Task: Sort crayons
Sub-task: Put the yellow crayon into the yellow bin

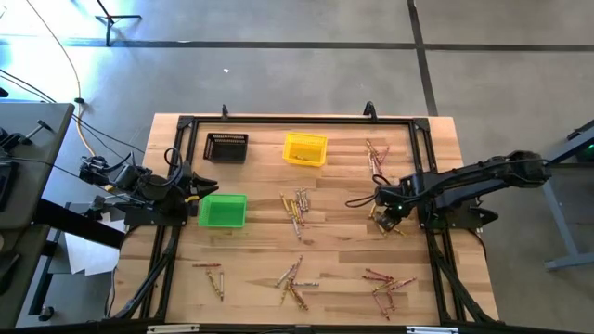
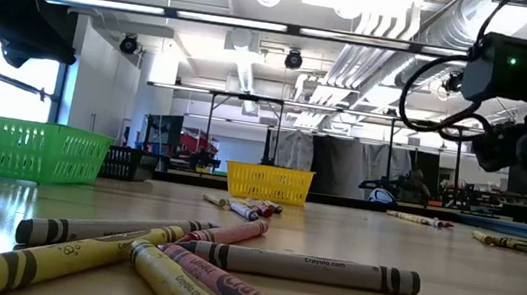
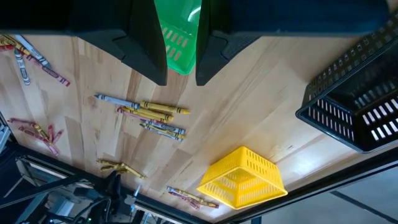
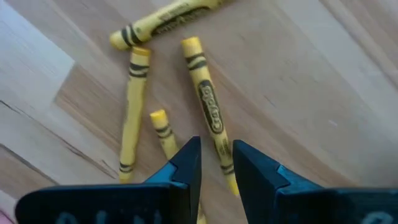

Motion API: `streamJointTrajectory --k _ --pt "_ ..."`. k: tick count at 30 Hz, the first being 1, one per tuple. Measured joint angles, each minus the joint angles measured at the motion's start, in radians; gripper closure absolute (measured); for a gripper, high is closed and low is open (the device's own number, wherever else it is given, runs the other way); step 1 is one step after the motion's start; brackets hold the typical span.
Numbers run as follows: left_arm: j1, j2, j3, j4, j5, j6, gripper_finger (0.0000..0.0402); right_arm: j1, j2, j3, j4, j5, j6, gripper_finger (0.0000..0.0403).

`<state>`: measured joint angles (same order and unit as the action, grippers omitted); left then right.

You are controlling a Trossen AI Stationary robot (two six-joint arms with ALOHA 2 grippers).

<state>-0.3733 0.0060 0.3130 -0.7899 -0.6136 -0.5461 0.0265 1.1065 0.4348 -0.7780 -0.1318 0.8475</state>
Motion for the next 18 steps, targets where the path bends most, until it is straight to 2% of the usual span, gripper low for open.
streamJointTrajectory --k 10,18 --pt "0.0 0.0 0.0 0.0 0.0 0.0 0.0328 0.0 -0.005 -0.055 0.067 0.026 -0.05 0.0331" --pt "0.0 0.0 0.0 0.0 0.0 0.0 0.0328 0.0 -0.004 -0.057 0.068 0.019 -0.04 0.0394"
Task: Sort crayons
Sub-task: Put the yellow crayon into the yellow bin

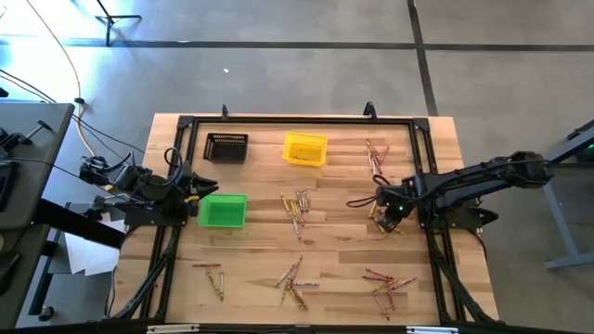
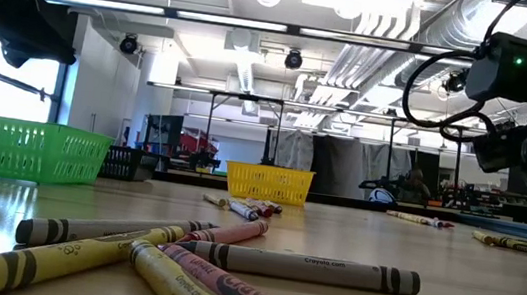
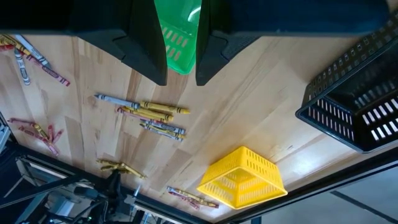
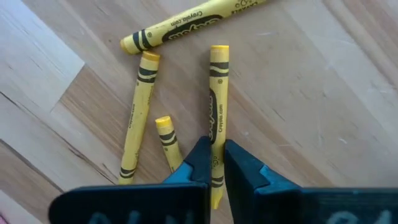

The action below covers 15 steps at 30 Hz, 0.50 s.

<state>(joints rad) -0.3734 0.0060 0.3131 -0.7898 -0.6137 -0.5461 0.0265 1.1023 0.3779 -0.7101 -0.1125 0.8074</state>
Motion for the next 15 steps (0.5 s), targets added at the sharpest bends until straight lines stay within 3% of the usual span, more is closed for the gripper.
streamJointTrajectory --k 10,15 --pt "0.0 0.0 0.0 0.0 0.0 0.0 0.0328 0.0 0.005 0.077 -0.105 0.01 0.006 0.0397" --pt "0.0 0.0 0.0 0.0 0.0 0.0 0.0328 0.0 -0.002 0.151 -0.16 0.076 0.048 0.0394"
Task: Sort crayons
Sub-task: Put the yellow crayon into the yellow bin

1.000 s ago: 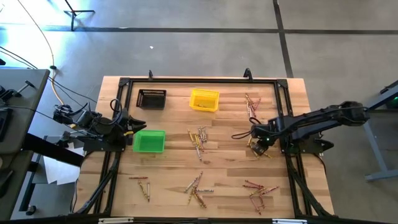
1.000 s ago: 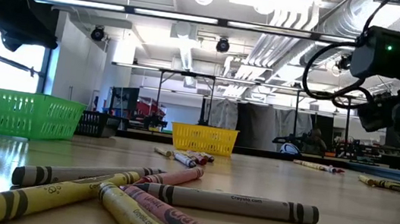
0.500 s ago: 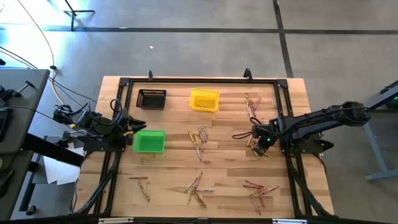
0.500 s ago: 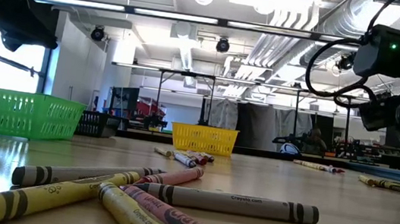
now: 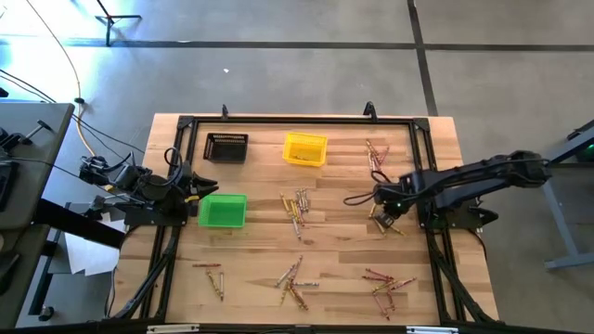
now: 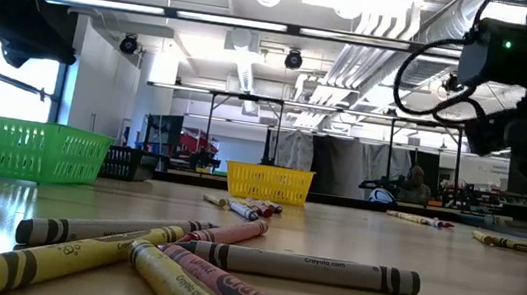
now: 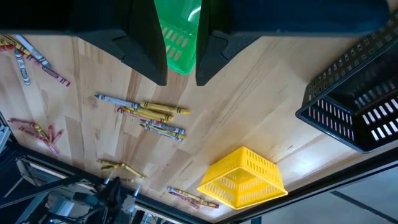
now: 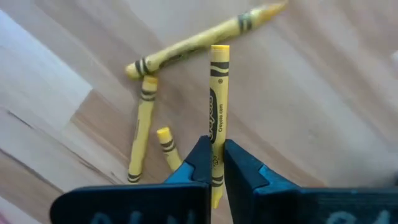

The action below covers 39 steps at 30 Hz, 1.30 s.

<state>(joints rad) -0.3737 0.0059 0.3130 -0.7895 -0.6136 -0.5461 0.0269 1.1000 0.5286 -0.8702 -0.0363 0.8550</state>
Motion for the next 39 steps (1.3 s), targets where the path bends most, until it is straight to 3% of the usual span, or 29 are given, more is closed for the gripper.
streamJointTrajectory --k 7,12,23,32,39 --pt "0.0 0.0 0.0 0.0 0.0 0.0 0.0328 -0.017 -0.027 0.17 -0.009 0.188 -0.007 0.0394" --pt "0.0 0.0 0.0 0.0 0.0 0.0 0.0328 -0.113 0.012 0.312 0.049 0.29 -0.072 0.0394" --pt "0.0 0.0 0.0 0.0 0.0 0.0 0.0328 -0.334 0.431 0.708 0.176 0.273 -0.352 0.0394" --pt "0.0 0.0 0.0 0.0 0.0 0.0 0.0328 -0.398 0.77 1.003 0.192 0.243 -0.468 0.0394" --pt "0.0 0.0 0.0 0.0 0.0 0.0 0.0328 -0.418 0.931 1.099 0.19 0.168 -0.471 0.0389"
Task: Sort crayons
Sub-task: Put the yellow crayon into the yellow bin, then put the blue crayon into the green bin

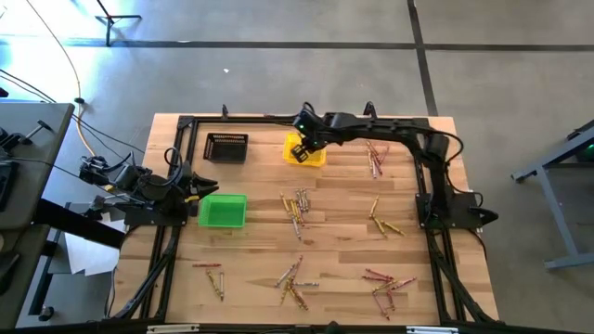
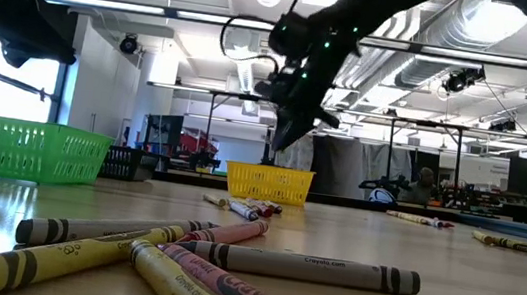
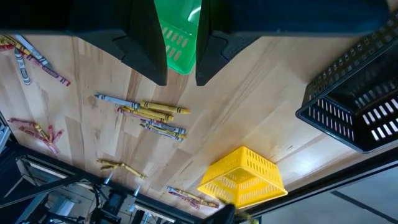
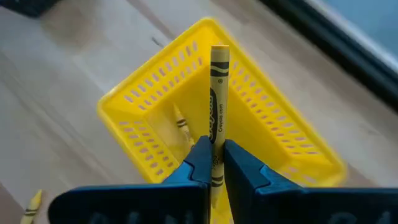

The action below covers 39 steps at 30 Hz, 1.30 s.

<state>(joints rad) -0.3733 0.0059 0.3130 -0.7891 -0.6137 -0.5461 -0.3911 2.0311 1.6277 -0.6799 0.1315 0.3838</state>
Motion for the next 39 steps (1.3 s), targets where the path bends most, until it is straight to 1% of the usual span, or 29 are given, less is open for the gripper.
streamJointTrajectory --k 4,8,18,23,27,34,39 --pt "0.0 0.0 0.0 0.0 0.0 0.0 0.0328 -0.002 0.042 0.002 0.005 -0.037 0.007 0.0382" --pt "0.0 0.0 0.0 0.0 0.0 0.0 0.0328 -0.002 0.049 0.003 0.009 -0.035 0.014 0.0371" --pt "0.0 0.0 0.0 0.0 0.0 0.0 0.0328 -0.004 0.042 0.004 0.03 -0.036 0.05 0.0323" --pt "0.0 0.0 0.0 0.0 0.0 0.0 0.0328 0.001 0.042 0.07 -0.059 -0.126 0.145 0.0319" --pt "0.0 0.0 0.0 0.0 0.0 0.0 0.0328 0.03 0.042 0.133 -0.177 -0.132 0.194 0.032" --pt "0.0 0.0 0.0 0.0 0.0 0.0 0.0328 0.126 0.042 0.158 -0.334 -0.099 0.306 0.032" --pt "0.0 0.0 0.0 0.0 0.0 0.0 0.0328 0.202 0.042 0.158 -0.401 0.007 0.33 0.032"
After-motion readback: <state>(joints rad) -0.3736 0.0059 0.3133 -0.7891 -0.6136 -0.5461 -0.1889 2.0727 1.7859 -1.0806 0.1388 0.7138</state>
